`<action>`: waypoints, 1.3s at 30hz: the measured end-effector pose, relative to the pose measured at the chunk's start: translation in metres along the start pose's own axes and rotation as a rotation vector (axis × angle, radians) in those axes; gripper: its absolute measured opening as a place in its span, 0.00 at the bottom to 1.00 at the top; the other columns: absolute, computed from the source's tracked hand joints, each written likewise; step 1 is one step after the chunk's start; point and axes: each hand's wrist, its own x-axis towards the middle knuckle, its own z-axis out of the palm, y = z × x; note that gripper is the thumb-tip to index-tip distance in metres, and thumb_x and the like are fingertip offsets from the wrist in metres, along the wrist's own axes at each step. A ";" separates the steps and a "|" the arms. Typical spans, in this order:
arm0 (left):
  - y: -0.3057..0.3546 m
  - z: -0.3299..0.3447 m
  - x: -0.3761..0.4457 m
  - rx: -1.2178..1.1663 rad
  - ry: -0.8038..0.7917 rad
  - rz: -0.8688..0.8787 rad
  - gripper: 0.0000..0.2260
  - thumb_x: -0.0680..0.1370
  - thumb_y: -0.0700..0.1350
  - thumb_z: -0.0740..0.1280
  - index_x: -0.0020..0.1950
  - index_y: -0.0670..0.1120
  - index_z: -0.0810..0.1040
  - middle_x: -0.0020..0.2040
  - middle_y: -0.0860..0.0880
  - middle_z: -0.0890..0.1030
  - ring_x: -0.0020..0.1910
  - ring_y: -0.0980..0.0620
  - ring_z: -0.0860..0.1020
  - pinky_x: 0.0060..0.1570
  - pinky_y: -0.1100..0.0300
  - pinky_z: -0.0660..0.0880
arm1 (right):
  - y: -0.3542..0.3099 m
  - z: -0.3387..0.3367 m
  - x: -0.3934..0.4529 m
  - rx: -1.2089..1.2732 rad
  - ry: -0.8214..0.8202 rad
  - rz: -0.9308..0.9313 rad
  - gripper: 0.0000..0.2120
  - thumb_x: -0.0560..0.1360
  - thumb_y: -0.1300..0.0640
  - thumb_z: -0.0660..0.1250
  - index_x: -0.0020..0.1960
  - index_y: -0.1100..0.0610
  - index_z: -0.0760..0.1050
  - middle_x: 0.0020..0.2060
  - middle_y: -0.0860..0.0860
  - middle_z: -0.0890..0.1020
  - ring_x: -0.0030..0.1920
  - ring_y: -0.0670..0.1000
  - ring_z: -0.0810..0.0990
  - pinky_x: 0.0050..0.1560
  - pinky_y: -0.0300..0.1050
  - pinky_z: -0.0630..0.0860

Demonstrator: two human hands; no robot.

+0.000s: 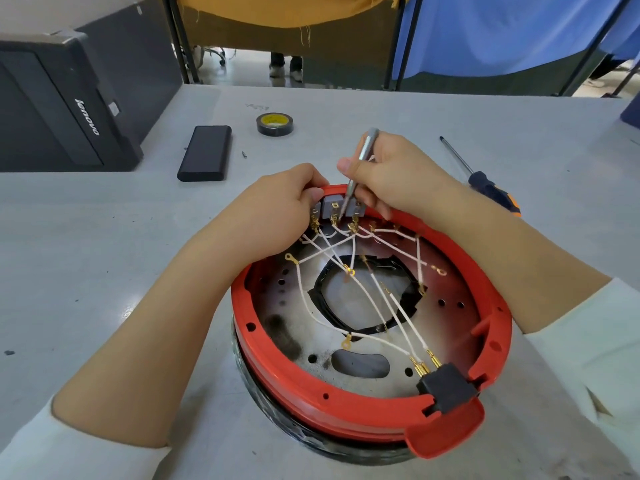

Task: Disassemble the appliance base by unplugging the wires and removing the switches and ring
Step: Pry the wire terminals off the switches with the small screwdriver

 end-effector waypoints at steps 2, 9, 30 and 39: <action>-0.001 0.000 0.000 -0.008 0.004 0.002 0.10 0.82 0.48 0.55 0.59 0.55 0.74 0.38 0.57 0.74 0.37 0.60 0.72 0.32 0.65 0.62 | 0.001 0.003 -0.002 -0.063 0.049 -0.033 0.11 0.80 0.52 0.61 0.41 0.55 0.67 0.28 0.52 0.73 0.23 0.46 0.69 0.33 0.45 0.70; -0.002 0.000 -0.002 -0.075 -0.010 -0.011 0.11 0.82 0.49 0.55 0.60 0.56 0.73 0.42 0.59 0.75 0.39 0.61 0.73 0.33 0.68 0.63 | 0.009 0.000 -0.008 0.261 0.136 -0.118 0.13 0.80 0.57 0.61 0.38 0.54 0.64 0.23 0.47 0.67 0.22 0.43 0.65 0.25 0.34 0.63; -0.001 -0.002 -0.004 -0.117 0.013 0.006 0.11 0.82 0.49 0.56 0.59 0.54 0.76 0.50 0.53 0.78 0.48 0.55 0.75 0.39 0.67 0.66 | 0.001 0.000 -0.018 0.219 0.251 -0.267 0.07 0.82 0.55 0.56 0.49 0.52 0.72 0.34 0.51 0.82 0.20 0.52 0.74 0.26 0.37 0.71; 0.004 -0.001 -0.006 -0.038 0.014 0.042 0.11 0.82 0.47 0.56 0.60 0.51 0.75 0.50 0.54 0.75 0.49 0.55 0.72 0.45 0.62 0.64 | 0.006 -0.018 -0.052 -0.234 0.005 -0.175 0.09 0.74 0.56 0.69 0.42 0.46 0.70 0.40 0.46 0.82 0.43 0.47 0.81 0.42 0.39 0.75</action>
